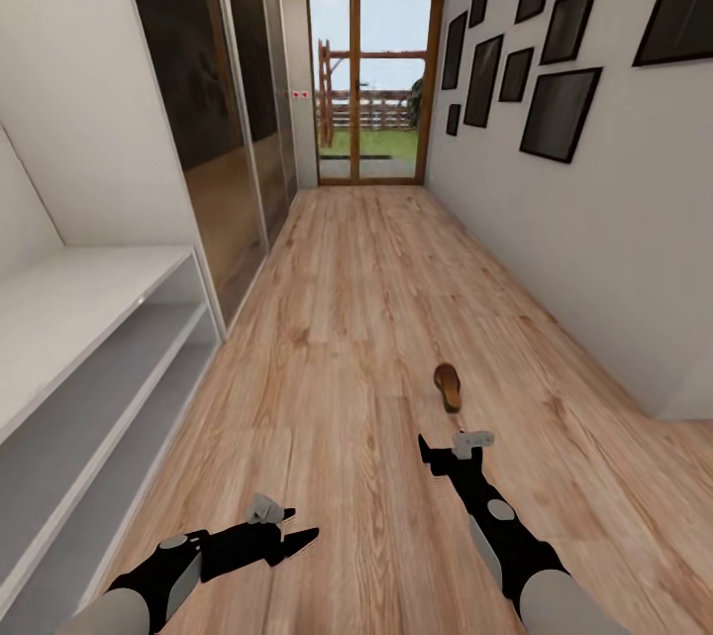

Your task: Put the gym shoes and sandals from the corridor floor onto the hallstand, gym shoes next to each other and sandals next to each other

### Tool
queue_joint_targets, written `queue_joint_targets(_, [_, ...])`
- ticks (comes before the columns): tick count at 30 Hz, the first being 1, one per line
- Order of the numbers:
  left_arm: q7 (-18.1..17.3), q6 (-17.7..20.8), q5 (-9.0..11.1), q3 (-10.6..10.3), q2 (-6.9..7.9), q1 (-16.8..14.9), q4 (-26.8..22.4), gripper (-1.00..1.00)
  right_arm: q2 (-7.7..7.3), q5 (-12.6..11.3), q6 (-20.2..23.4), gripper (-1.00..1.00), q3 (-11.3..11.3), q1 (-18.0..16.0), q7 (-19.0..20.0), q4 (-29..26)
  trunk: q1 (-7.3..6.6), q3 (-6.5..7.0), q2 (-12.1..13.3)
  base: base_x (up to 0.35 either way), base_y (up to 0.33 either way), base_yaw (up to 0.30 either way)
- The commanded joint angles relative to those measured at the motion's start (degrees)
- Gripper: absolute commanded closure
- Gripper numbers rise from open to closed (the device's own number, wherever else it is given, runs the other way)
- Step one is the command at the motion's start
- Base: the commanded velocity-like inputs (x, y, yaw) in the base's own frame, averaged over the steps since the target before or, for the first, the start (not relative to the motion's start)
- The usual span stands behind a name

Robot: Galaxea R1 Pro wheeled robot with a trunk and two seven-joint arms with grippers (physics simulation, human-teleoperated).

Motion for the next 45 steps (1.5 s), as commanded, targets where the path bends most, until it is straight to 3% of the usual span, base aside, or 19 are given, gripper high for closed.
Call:
queue_joint_targets(1, [-0.1, -0.6, -0.6, 0.4, -0.02, 0.0, 0.0, -1.00, 0.06, 0.6, -0.2, -1.00, -0.5, 0.0, 0.3, 0.0, 0.02, -0.05, 0.0, 0.344, 0.000, 0.000])
queue_joint_targets(45, [-0.1, -0.6, -0.6, 0.4, -0.03, 0.0, 0.0, -1.00, 0.05, 0.3, -0.2, -1.00, -0.5, 0.0, 0.4, -0.1, 0.02, -0.05, 0.0, 0.344, 0.000, 0.000])
